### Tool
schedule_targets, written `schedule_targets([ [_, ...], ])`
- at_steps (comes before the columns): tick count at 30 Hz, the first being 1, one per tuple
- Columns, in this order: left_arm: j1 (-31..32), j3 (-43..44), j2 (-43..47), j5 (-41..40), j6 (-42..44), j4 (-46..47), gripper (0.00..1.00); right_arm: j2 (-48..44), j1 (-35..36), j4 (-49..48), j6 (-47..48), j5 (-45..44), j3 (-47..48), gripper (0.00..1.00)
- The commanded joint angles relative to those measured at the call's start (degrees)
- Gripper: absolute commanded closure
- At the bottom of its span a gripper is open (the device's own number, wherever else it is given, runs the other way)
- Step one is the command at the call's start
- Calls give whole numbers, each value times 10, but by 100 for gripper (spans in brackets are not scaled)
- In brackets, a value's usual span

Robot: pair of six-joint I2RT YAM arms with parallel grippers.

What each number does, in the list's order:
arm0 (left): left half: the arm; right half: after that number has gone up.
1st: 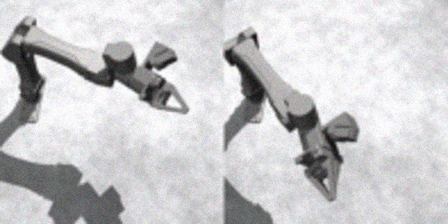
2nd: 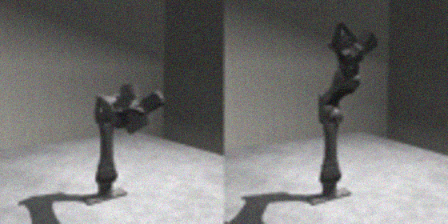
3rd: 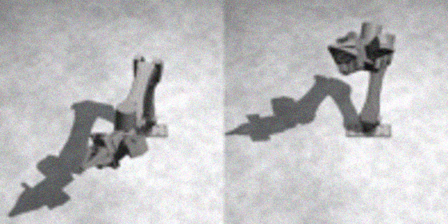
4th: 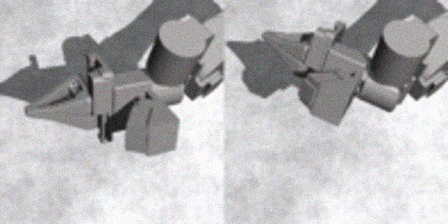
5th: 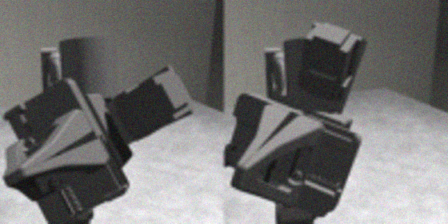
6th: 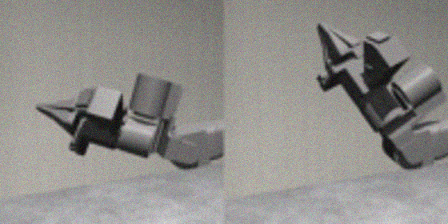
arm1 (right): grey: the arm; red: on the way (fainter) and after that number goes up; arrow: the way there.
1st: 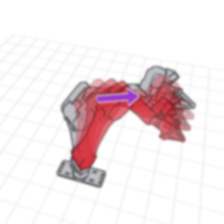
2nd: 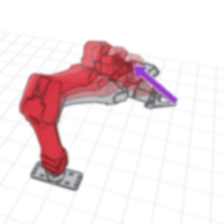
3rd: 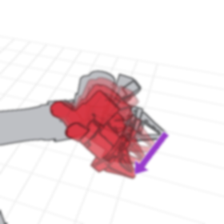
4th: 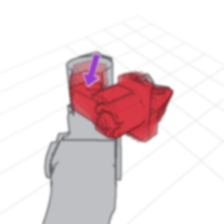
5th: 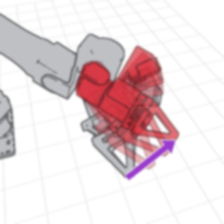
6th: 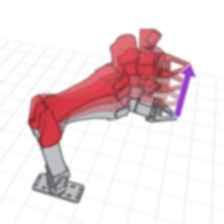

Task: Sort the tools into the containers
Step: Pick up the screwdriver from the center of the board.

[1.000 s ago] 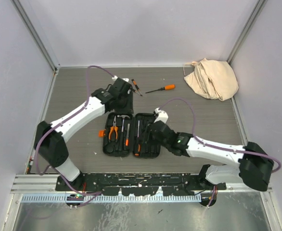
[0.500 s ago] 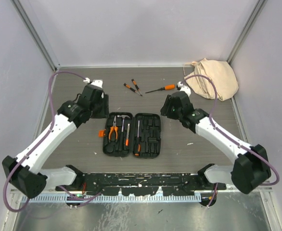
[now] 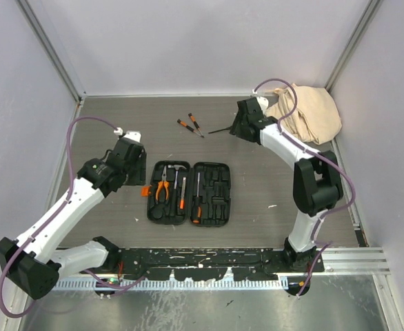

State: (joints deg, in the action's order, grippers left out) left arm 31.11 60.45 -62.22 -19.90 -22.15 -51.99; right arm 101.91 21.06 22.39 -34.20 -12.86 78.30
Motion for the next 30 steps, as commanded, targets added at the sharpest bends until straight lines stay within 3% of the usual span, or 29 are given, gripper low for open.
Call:
schedule_targets([
  [1, -2, 4, 11, -36, 11, -9, 48, 54, -13, -10, 13, -73, 101, 46],
  [3, -2, 1, 15, -36, 10, -14, 48, 89, -26, -8, 85, -35, 147, 44],
  [5, -2, -5, 22, -34, 9, -12, 47, 119, -54, 0, 147, 98, 185, 44],
  [9, -2, -8, 29, -32, 9, -9, 46, 159, -96, -20, 225, 246, 219, 39],
  [13, -2, -9, 26, -26, 9, -10, 46, 204, -100, 30, 347, 256, 291, 30],
  [19, -2, -10, 22, -20, 10, -7, 45, 278, -99, 125, 507, 266, 401, 27],
  [30, -2, -10, 5, -20, 10, -9, 46, 341, -100, 172, 612, 267, 478, 27],
])
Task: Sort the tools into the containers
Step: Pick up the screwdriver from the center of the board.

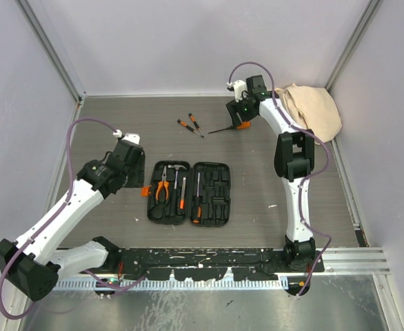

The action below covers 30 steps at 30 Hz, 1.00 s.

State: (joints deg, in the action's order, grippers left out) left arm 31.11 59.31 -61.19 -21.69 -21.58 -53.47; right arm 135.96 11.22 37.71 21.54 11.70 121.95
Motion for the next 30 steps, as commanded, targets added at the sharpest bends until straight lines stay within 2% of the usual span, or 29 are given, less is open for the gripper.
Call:
schedule_targets([
  [1, -2, 2, -6, -3, 4, 6, 46, 7, -1, 27, 59, 28, 50, 28],
  [8, -2, 1, -10, -7, 4, 5, 46, 33, 3, 53, 64, 48, 70, 30],
  [18, -2, 2, -15, -6, 4, 5, 46, 54, 14, 47, 62, 2, 67, 31],
  [30, -1, 2, -18, -7, 5, 5, 46, 58, 26, 44, 68, -58, 49, 37],
])
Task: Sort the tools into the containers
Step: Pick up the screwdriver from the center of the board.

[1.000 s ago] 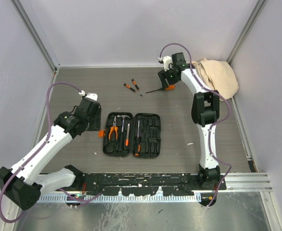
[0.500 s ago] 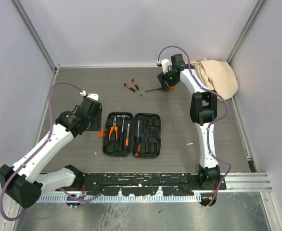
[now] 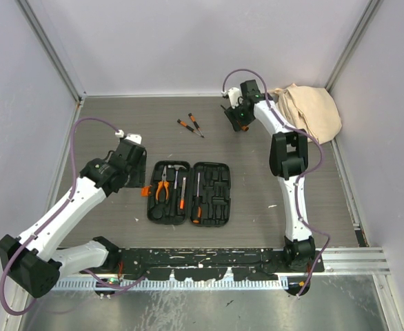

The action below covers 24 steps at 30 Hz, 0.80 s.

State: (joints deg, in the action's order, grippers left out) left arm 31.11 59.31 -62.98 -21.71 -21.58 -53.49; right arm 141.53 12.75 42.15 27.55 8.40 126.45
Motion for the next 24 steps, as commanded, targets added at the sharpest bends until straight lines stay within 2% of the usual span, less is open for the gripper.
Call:
schedule_targets([
  [1, -2, 2, -1, -6, 6, 5, 46, 0, 11, -1, 8, -29, 0, 38],
  [13, -1, 3, -3, -3, 7, 5, 46, -7, 11, -11, -47, -75, -32, 59],
  [16, -2, 3, -4, -2, 7, 6, 46, -19, 11, -22, -77, -92, -45, 67],
  [21, -2, 4, -3, 2, 6, 6, 46, -95, 11, -66, -154, -106, -113, 92],
  [24, -2, 5, -3, 13, 2, 7, 45, -161, 11, -113, -234, -114, -185, 96],
])
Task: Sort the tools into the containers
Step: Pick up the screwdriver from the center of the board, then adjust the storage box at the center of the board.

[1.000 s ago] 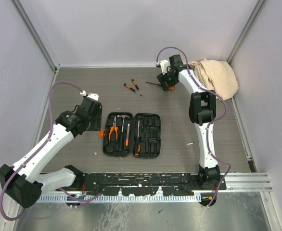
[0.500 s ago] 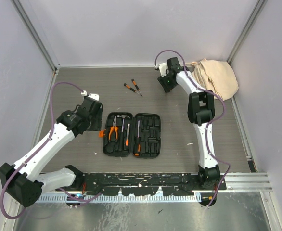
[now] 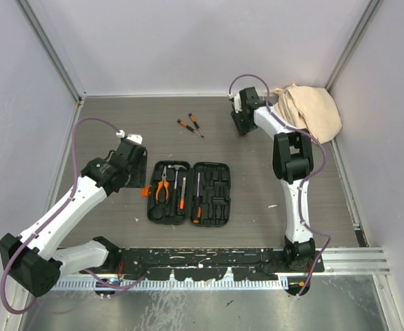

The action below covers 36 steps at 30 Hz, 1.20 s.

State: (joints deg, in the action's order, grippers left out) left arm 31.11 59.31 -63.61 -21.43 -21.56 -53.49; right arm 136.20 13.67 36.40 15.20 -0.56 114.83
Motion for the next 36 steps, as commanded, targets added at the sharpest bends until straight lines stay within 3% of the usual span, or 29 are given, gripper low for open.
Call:
schedule_targets([
  [1, -2, 7, 2, 11, -3, 6, 45, -137, 2, -79, -135, -23, -102, 98],
  [8, -2, -3, -17, 44, -69, 37, 38, -328, 2, -233, -280, 4, -329, 100],
  [22, -5, -90, -96, 121, -88, 208, 32, -654, 11, -325, -446, 138, -675, 100],
  [30, -5, -142, -118, 162, -101, 263, 24, -825, 68, -328, -553, 103, -825, 100],
  [36, -4, -176, -124, 204, -129, 299, 23, -898, 135, -327, -598, 40, -876, 100],
])
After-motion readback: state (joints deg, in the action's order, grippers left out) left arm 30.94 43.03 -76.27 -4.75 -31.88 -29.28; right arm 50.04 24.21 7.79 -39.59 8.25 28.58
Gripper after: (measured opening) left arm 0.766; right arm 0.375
